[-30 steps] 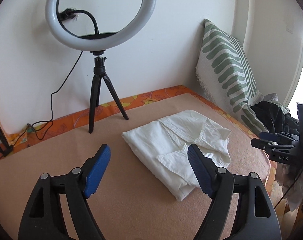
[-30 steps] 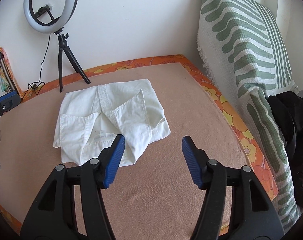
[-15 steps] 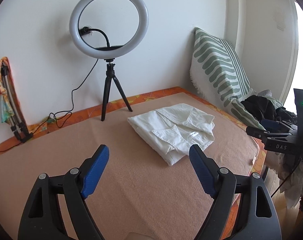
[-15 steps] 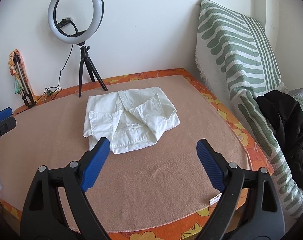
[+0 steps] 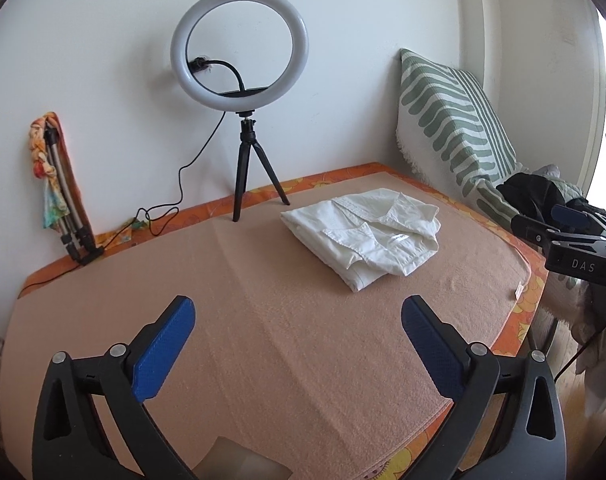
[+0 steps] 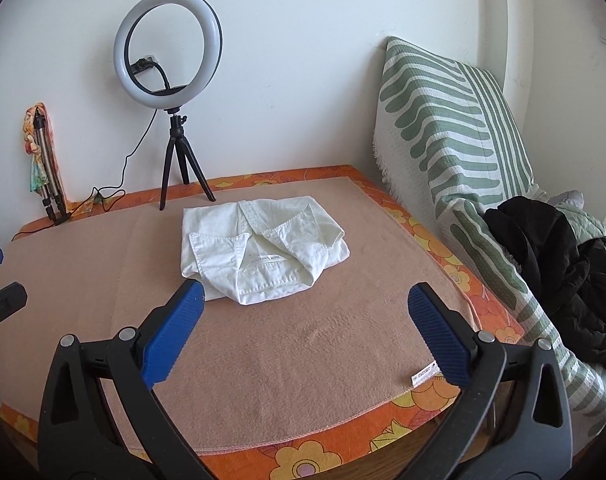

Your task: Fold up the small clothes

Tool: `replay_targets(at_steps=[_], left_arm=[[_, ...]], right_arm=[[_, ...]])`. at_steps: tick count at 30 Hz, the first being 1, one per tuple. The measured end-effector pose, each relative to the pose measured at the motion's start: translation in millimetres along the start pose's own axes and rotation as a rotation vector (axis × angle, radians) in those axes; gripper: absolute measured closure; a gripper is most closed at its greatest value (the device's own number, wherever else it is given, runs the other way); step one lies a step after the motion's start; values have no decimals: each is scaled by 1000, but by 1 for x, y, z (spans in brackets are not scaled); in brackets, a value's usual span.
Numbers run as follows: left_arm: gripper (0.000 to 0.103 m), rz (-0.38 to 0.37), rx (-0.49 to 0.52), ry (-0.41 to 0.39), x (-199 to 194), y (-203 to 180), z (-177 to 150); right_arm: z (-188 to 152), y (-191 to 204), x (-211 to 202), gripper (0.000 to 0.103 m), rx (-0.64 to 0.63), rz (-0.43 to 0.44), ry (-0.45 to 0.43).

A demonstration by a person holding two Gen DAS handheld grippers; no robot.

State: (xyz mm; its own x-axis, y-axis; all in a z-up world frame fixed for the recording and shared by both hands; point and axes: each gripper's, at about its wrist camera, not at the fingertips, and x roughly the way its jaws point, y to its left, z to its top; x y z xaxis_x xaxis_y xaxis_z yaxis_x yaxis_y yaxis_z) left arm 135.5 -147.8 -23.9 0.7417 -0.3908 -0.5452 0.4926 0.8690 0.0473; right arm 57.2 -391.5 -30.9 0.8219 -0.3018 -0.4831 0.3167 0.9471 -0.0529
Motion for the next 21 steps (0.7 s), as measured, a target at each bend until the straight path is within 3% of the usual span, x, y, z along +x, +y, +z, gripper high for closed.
replay_targets(at_steps=[3,21], left_arm=[[0,52,37,-4,-5,-8,-6],[0,18,46,-12,-19,-18,-15]], right_arm=[[-2,1,-5,0,2,0,-7],[-10,14,-9,0,-18,4,-1]])
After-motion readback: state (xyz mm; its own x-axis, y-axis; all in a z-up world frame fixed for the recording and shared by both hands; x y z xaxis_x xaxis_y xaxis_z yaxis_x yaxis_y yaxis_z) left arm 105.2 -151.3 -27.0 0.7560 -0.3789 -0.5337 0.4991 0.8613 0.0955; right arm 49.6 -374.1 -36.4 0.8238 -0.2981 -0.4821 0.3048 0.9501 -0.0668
